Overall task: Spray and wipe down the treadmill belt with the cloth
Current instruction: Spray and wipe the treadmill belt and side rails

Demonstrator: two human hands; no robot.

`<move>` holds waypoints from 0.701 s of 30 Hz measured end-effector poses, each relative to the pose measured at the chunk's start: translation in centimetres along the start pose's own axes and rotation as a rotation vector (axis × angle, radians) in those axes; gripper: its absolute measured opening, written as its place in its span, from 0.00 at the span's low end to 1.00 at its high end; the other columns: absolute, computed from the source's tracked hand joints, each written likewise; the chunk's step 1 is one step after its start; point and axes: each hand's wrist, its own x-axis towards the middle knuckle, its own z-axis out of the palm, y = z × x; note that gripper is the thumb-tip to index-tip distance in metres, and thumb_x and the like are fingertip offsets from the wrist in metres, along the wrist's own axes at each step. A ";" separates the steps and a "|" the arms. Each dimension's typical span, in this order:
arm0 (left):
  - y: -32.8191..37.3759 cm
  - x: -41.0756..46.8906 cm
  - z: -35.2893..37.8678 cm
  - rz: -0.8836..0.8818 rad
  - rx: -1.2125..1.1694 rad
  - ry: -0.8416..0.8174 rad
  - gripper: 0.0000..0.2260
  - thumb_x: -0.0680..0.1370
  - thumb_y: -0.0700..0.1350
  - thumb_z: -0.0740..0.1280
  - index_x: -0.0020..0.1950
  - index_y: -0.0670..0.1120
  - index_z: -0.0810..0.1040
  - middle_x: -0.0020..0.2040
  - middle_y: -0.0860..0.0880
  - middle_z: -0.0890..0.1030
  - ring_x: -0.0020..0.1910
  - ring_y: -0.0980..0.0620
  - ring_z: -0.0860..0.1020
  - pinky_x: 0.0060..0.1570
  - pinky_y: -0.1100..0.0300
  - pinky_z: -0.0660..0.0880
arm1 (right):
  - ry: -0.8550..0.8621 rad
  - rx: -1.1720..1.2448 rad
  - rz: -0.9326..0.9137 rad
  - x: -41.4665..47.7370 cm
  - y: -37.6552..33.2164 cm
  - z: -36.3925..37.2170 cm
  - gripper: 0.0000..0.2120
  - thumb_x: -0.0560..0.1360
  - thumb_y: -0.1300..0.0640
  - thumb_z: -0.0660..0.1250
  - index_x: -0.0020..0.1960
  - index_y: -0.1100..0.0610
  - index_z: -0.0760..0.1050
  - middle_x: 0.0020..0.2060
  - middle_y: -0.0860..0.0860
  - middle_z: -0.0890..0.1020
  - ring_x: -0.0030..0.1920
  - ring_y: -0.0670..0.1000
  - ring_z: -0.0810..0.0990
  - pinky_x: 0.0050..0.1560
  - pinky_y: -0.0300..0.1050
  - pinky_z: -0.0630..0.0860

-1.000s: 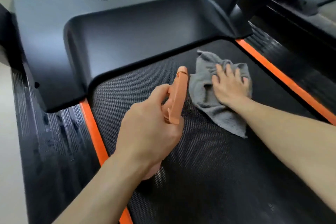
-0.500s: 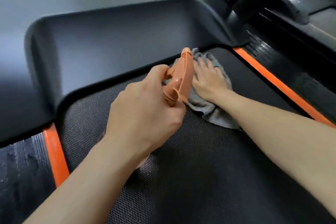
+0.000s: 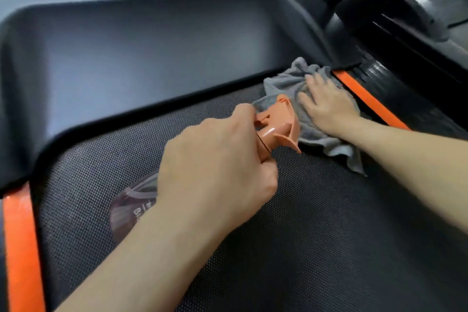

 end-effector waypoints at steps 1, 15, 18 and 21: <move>0.3 0.3 0.3 0.009 0.034 0.003 0.18 0.71 0.58 0.63 0.60 0.58 0.69 0.47 0.51 0.79 0.47 0.42 0.77 0.39 0.54 0.66 | 0.033 0.008 0.068 0.5 1.5 -0.1 0.33 0.81 0.40 0.47 0.80 0.58 0.54 0.80 0.56 0.55 0.79 0.56 0.53 0.76 0.56 0.56; 2.8 -0.4 4.5 0.223 0.357 -0.130 0.22 0.60 0.55 0.74 0.40 0.51 0.63 0.24 0.52 0.71 0.21 0.47 0.74 0.28 0.61 0.43 | 0.000 0.072 0.336 -15.5 8.1 1.2 0.32 0.83 0.40 0.47 0.82 0.52 0.47 0.81 0.49 0.48 0.80 0.50 0.46 0.79 0.52 0.45; 3.1 -1.0 4.7 0.237 0.361 -0.147 0.20 0.60 0.53 0.75 0.40 0.51 0.65 0.24 0.51 0.72 0.21 0.46 0.74 0.27 0.60 0.52 | -0.007 0.036 0.427 -17.8 9.3 0.9 0.32 0.82 0.40 0.44 0.82 0.52 0.48 0.81 0.49 0.51 0.80 0.51 0.49 0.79 0.53 0.48; 3.1 -2.0 5.0 0.293 0.347 -0.121 0.21 0.58 0.52 0.78 0.43 0.48 0.72 0.24 0.49 0.73 0.21 0.46 0.75 0.27 0.59 0.58 | -0.024 0.098 0.571 -15.9 7.3 0.9 0.31 0.82 0.43 0.45 0.82 0.53 0.46 0.81 0.50 0.48 0.80 0.53 0.46 0.78 0.56 0.46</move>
